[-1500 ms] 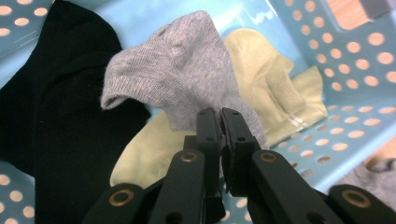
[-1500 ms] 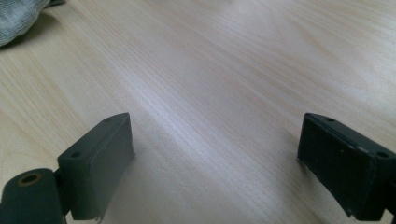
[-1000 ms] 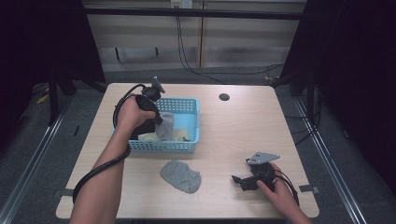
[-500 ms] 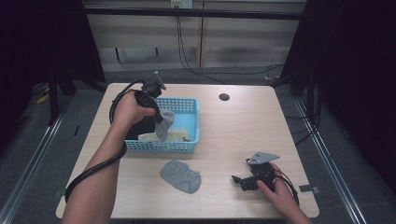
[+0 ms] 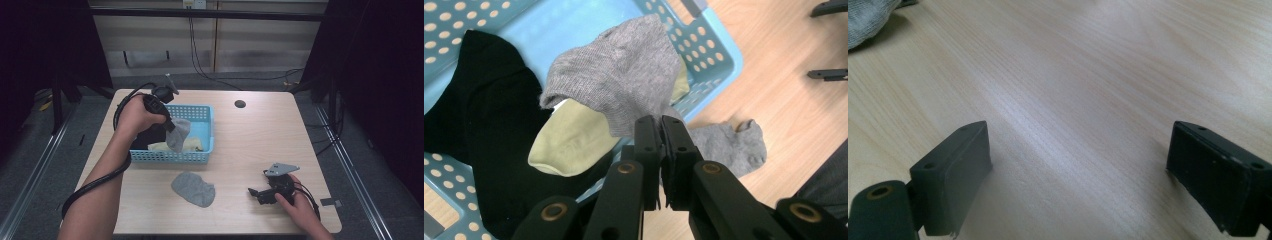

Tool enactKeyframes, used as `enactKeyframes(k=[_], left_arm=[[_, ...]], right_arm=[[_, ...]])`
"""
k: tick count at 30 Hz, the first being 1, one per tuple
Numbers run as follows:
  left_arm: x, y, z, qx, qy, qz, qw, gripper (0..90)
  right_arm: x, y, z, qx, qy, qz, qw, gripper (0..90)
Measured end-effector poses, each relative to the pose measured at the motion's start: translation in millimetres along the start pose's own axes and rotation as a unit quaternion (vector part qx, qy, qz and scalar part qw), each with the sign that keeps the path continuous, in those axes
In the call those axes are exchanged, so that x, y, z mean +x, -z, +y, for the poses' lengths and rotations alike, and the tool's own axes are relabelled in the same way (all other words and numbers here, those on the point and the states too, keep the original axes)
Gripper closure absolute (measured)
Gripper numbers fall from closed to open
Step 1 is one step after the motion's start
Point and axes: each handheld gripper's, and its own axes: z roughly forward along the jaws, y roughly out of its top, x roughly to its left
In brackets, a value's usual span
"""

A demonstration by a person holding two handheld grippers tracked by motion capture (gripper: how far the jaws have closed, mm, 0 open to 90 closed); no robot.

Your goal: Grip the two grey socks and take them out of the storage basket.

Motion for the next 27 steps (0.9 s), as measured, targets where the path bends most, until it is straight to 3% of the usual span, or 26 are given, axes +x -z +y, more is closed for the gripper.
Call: enactKeyframes(k=[18, 27], left_arm=[[-21.3, 6.4, 1.5, 0.005, -0.038, -0.013, 0.9992, 86.5], [-35.8, 9.6, 0.7, -0.005, -0.060, -0.021, 0.9979, 86.5]], right_arm=[[0.1, 0.1, 0.0, 0.000, -0.001, 0.000, 1.0000, 9.9], [0.0, 0.0, -0.1, 0.000, 0.000, 0.000, 1.0000, 9.9]])
